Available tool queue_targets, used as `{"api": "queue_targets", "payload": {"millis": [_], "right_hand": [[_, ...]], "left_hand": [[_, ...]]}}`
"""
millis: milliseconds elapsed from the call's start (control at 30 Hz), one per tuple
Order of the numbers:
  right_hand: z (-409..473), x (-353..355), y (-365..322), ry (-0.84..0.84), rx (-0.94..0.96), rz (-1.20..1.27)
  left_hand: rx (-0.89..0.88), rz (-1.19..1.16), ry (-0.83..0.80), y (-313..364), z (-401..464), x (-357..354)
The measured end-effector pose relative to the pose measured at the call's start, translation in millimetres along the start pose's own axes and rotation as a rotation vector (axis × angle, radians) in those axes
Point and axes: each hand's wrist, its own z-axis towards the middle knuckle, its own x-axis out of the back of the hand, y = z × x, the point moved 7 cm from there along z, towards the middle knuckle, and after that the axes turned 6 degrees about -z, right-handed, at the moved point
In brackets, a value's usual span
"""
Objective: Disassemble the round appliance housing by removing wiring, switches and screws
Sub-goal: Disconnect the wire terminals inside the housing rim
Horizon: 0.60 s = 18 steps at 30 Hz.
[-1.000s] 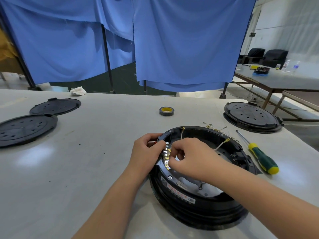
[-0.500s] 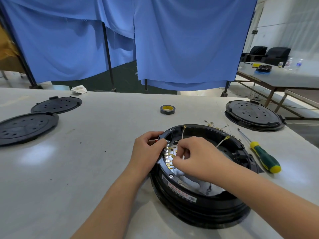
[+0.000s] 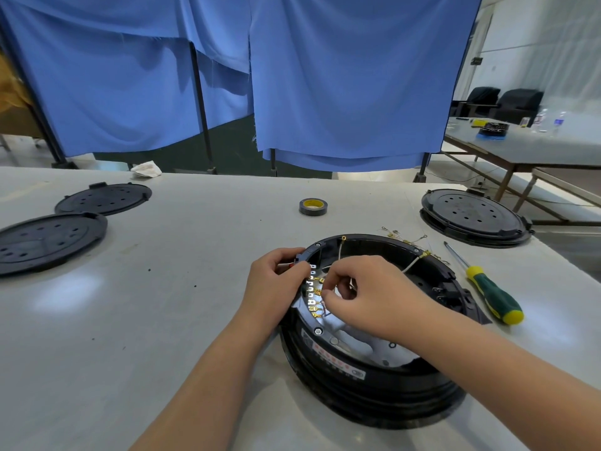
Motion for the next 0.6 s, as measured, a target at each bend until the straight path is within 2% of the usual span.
{"api": "queue_targets", "payload": {"millis": [133,333,600], "right_hand": [[0,8,-4,0.042,0.059,0.014],[-5,-1,-10,-0.078,0.125,-0.022],[-3,-4,-8,-0.102,0.130,0.016]], "left_hand": [[-0.011,0.012,0.000,1,0,0],[-0.008,0.011,0.001,0,0,0],[-0.003,-0.004,-0.002,0,-1,0]]}}
